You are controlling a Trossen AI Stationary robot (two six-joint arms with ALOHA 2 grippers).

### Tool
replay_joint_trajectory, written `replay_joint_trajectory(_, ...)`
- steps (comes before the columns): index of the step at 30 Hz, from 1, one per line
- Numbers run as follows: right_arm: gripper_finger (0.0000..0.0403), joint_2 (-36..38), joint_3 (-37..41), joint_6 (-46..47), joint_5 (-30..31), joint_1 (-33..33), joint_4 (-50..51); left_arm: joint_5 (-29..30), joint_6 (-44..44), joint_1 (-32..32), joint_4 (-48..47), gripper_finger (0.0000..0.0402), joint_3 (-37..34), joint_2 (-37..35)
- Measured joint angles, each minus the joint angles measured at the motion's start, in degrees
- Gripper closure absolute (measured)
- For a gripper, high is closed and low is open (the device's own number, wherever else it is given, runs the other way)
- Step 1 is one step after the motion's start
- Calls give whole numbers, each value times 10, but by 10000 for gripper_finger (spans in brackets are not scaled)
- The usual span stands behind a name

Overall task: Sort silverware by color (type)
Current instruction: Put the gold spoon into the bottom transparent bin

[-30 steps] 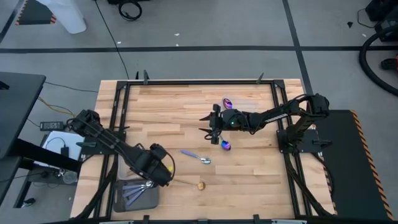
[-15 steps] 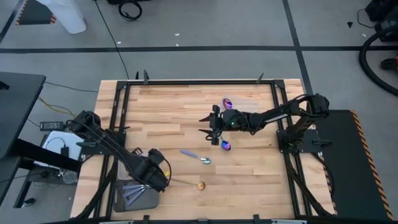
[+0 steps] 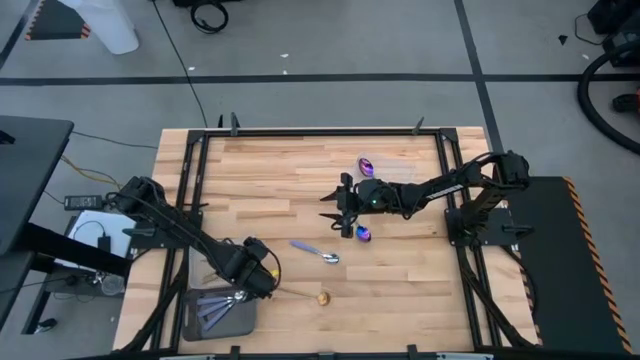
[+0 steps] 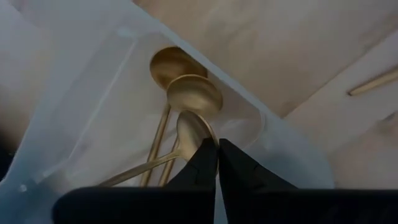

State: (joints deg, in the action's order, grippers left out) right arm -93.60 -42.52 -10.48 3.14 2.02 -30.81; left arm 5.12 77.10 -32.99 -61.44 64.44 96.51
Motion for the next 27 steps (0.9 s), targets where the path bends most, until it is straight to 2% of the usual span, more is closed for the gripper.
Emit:
replay_joint_trajectory(8,195,0,0,5,1,-18,17,-27,-18,10,6,347,-3,2)
replay_joint_trajectory(13,195,0,0,24,1,-34,31,-51,-75,31,0,324,2,2)
replay_joint_trajectory(17,195,0,0,42,2,-47,55,-53,-119,52,-5,321,17,2)
replay_joint_trajectory(23,195,0,0,69,9,-66,84,-104,-199,84,-34,320,50,2)
replay_joint_trajectory(27,195,0,0,90,38,-83,107,-128,-258,100,-63,320,85,2)
